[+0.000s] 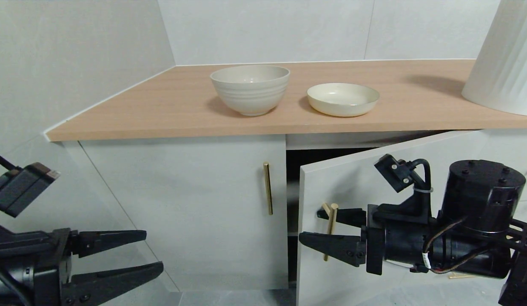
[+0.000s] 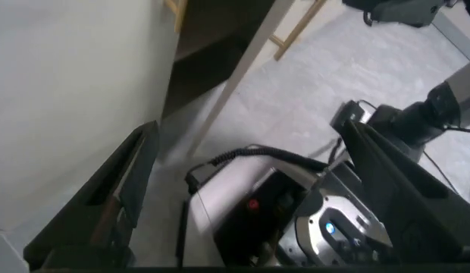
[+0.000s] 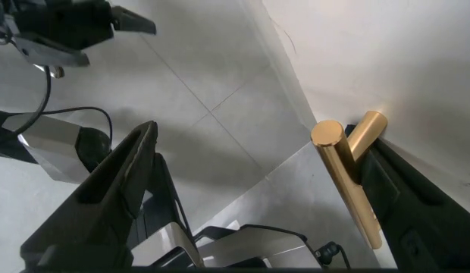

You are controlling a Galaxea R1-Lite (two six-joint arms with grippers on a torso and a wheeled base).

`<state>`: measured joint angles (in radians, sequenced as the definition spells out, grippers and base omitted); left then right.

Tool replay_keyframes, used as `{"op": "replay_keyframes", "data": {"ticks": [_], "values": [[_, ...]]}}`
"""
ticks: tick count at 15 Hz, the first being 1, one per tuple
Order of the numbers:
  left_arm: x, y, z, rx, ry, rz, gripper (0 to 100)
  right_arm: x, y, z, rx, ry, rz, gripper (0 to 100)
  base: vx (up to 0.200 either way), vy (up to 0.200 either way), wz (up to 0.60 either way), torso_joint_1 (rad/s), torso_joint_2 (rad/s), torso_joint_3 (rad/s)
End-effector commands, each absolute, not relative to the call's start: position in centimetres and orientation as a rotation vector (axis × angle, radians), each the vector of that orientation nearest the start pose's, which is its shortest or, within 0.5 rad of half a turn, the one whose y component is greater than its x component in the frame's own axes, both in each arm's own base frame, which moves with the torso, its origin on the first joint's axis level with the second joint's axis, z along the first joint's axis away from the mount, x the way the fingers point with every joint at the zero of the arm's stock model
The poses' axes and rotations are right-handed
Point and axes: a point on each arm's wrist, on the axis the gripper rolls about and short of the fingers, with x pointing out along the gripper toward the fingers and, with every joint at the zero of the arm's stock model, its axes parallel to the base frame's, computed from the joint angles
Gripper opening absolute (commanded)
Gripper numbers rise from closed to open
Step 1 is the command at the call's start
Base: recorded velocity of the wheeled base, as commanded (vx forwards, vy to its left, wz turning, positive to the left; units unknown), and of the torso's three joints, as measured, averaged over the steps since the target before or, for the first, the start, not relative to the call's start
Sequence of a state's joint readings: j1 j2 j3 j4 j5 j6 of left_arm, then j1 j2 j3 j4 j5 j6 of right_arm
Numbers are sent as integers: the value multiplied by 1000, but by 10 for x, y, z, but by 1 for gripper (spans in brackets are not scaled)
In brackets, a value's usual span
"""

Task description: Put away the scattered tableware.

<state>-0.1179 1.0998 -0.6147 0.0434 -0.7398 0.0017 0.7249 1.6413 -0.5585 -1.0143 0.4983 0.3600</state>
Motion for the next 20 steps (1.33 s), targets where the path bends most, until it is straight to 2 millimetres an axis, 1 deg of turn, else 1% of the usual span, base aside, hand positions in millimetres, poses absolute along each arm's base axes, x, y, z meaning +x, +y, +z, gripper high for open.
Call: {"op": "replay_keyframes", "data": {"ticks": [1,3,5,8,10,11,12,13,14,17,18,19,20], "values": [[139,-32,199,-174,549,-838,0,194,187,174,306,292,1200,100,0,0,0,0,0,0],[143,-34,198,-175,561,-846,0,195,186,173,304,294,1198,100,0,0,0,0,0,0],[146,-40,199,-203,586,-872,0,195,187,171,305,301,1196,100,0,0,0,0,0,0],[154,-55,209,-352,673,-897,0,196,188,169,302,308,1196,100,0,0,0,0,0,0],[165,-68,213,-392,686,-934,0,196,188,169,304,308,1196,100,0,0,0,0,0,0],[173,-76,206,-400,721,-952,0,196,189,168,303,312,1195,100,0,0,0,0,0,0],[184,-96,192,-393,802,-984,0,198,190,164,301,328,1192,100,0,0,0,0,0,0],[192,-107,183,-373,823,-997,0,199,191,162,301,335,1191,100,0,0,0,0,0,0],[202,-115,179,-365,801,-1011,0,200,192,161,300,339,1190,100,0,0,0,0,0,0],[224,-126,180,-368,727,-1070,0,200,192,160,300,343,1189,100,0,0,0,0,0,0],[234,-133,170,-368,738,-1079,0,200,192,160,299,344,1189,100,0,0,0,0,0,0],[238,-141,162,-365,740,-1093,0,200,192,160,300,343,1189,100,0,0,0,0,0,0],[242,-147,150,-368,736,-1103,0,200,191,160,298,343,1189,100,0,0,0,0,0,0]]}}
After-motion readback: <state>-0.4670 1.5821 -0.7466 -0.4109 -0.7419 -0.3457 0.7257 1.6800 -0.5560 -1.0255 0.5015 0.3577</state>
